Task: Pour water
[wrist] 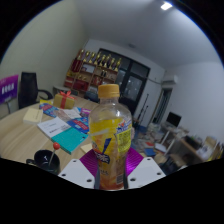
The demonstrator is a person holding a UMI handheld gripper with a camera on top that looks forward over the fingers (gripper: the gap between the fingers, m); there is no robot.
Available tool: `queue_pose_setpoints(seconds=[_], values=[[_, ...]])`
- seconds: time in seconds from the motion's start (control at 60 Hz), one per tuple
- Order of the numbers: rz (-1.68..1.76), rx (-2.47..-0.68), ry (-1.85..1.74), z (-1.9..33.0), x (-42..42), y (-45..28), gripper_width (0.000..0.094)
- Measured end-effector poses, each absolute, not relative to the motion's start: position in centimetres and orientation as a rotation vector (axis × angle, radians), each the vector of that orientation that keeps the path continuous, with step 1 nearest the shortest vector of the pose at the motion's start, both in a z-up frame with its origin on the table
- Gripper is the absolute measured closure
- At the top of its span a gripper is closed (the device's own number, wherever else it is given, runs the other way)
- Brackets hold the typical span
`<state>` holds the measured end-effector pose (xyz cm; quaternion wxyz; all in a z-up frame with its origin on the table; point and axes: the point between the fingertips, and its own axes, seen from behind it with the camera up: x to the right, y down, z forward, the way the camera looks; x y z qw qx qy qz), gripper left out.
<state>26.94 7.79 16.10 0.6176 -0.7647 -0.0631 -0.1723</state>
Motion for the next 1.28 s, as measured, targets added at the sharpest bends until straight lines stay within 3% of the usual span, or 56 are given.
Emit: queue_pose_setpoints(seconds=[0.067,0.1,0.15,0.283,0.367,0.467,0.6,0.683,0.7,0.733,1.083,1.283], values=[[-0.283,-1.770,-0.084,13.9,27.6,8.7,0.0615],[-0.232,-1.783,-0.049,11.2,27.9,7.6,0.0617],[-0.150,-1.782,-0.005,11.3,27.3,11.9,0.0616],[-0.029,-1.804,0.028,6.3,26.7,11.4,0.0619],[0.017,-1.728,0.089,6.9,25.8,13.8,0.0615],[0.034,-1.720,0.071,7.1,26.8,11.7,0.0611],[0.033,-1.773,0.052,6.8,26.5,11.7,0.0451],[0.059,-1.876,0.005,5.8,25.8,10.2,0.0152],[0.061,-1.886,-0.004,5.9,25.8,9.7,0.0091],[0.050,-1.893,-0.018,6.4,26.1,8.7,0.0085],[-0.045,-1.907,0.066,17.7,21.8,-7.1,0.0099],[-0.021,-1.944,0.175,21.7,15.7,-17.4,0.0108]])
